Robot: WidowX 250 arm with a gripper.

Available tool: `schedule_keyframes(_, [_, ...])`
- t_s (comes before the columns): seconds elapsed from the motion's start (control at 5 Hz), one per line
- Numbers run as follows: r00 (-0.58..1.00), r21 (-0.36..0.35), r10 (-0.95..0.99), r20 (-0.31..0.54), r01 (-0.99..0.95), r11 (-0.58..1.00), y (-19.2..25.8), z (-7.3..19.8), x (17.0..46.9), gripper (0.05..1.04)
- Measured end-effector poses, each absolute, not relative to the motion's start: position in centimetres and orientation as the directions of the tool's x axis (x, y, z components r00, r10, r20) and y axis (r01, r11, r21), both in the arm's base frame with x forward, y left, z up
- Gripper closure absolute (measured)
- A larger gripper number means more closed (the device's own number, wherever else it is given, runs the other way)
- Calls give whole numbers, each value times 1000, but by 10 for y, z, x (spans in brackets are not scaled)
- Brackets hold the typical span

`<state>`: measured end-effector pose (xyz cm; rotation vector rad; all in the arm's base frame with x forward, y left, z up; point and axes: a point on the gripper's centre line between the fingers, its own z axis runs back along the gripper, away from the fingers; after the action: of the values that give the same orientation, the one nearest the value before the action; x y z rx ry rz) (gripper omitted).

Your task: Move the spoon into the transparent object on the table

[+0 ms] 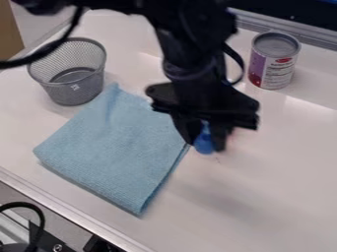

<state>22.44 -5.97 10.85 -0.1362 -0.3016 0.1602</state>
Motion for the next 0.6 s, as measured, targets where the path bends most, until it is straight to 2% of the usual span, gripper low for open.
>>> schedule_keyframes(0.2, [923, -141, 271, 274, -241, 960, -19, 120, 229, 706])
schedule_keyframes(0.4, [890, -87, 365, 274, -355, 931, 23, 128, 234, 706])
schedule_keyframes(0.6, [863, -50, 431, 263, -434, 899, 52, 120, 242, 706])
